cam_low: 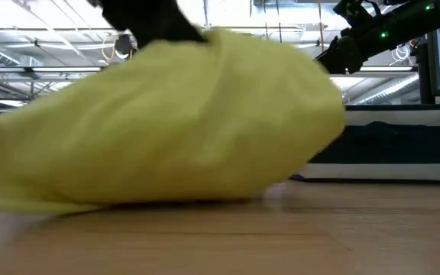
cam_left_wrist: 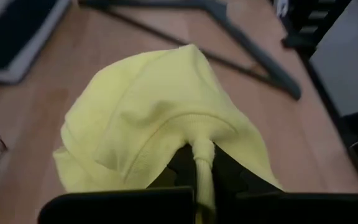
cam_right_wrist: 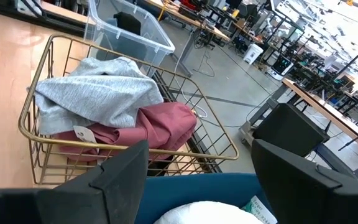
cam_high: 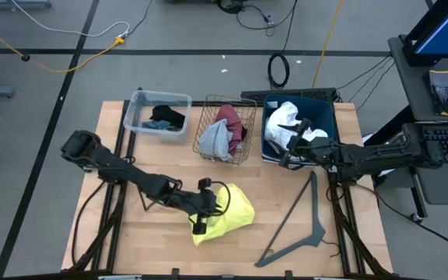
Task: Pick & Place Cloths
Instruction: Put the yellow shirt into the blue laundry organizer
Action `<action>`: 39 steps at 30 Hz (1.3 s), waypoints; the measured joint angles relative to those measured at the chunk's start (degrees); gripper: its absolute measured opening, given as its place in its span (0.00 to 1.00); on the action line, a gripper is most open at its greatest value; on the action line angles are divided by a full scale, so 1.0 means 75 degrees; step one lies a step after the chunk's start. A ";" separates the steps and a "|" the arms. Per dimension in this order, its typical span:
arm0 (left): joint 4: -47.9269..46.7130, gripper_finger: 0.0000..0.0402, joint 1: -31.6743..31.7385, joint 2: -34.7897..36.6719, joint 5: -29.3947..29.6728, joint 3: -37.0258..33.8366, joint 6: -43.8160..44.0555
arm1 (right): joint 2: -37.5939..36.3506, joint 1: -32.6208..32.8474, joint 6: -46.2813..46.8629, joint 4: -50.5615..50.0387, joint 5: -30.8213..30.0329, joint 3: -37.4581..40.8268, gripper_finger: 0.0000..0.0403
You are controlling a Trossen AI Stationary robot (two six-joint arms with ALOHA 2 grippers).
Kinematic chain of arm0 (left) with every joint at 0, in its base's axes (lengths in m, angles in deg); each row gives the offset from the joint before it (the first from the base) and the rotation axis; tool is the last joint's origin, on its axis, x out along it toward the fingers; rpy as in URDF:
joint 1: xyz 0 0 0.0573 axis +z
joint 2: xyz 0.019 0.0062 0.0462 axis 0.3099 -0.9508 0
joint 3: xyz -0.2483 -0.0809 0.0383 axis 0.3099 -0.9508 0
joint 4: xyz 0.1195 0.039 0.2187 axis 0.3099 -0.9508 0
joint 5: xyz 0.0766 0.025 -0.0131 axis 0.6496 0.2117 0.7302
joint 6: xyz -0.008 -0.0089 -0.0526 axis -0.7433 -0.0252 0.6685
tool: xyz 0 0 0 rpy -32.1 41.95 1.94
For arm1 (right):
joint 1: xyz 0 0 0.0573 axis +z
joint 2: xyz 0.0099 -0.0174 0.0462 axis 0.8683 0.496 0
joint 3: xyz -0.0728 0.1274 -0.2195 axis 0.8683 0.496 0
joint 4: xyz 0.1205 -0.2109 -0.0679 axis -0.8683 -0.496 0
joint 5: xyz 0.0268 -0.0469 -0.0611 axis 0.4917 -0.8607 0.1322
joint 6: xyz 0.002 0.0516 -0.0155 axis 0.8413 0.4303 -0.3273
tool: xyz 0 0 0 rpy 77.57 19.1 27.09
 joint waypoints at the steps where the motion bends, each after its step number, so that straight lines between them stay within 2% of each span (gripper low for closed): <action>1: 0.0061 0.01 0.0000 0.0110 0.0005 0.0000 -0.0076 | -0.0011 0.0000 -0.0003 0.0013 0.0000 0.0000 0.69; 8: 0.0689 0.01 0.0000 0.0776 0.0201 0.0003 -0.0452 | -0.0304 0.0000 -0.0012 0.0038 -0.0012 0.0000 0.69; 18: 0.2007 0.01 0.0063 0.1529 0.0566 0.0018 -0.1487 | -0.1247 0.0002 0.0153 0.0048 -0.0026 0.0000 0.69; 28: 0.3127 0.01 0.0587 0.1683 0.0434 0.0029 -0.2406 | -0.2071 0.0000 0.0156 -0.0354 -0.0011 0.0000 0.68; 33: 0.3216 0.01 0.1012 0.1676 -0.0087 0.0067 -0.2490 | -0.2640 0.0066 0.0357 -0.1100 0.0194 0.0000 0.59; 39: 0.3195 0.01 0.1518 0.1676 -0.0696 0.0425 -0.2788 | -0.3349 0.0365 0.0933 -0.2025 0.0214 0.0000 0.40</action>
